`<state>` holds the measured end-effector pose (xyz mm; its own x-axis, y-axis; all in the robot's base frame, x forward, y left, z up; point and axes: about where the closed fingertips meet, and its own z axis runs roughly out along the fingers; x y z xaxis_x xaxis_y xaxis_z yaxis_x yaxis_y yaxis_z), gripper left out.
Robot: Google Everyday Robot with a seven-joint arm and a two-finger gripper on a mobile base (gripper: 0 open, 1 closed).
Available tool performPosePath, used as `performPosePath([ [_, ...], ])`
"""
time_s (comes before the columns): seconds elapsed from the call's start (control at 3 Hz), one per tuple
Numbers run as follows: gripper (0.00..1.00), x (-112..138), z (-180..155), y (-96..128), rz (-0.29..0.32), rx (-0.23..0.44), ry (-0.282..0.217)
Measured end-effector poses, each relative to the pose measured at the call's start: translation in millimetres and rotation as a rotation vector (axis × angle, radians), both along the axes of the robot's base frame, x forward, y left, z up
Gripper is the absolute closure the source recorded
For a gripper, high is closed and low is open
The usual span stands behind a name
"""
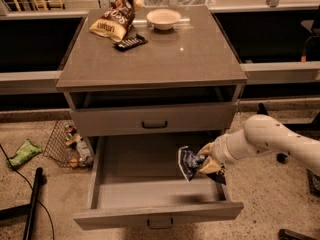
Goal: Pick blue chip bag from middle drawer and place on counter
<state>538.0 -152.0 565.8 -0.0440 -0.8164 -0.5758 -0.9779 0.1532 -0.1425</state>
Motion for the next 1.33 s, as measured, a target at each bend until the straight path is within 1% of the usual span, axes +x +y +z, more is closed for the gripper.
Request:
performPosePath([
  [0.33,1.00,-3,37,1,0.051,0.013,-0.057],
  [0.67,1.00,-24,111,3,0.166,-0.027,-0.195],
  [1.0,1.00,-42,205,0,0.234,-0.111,-0.377],
  [1.33,1.00,-59,262,-5,0.268,-0.165,-0.514],
])
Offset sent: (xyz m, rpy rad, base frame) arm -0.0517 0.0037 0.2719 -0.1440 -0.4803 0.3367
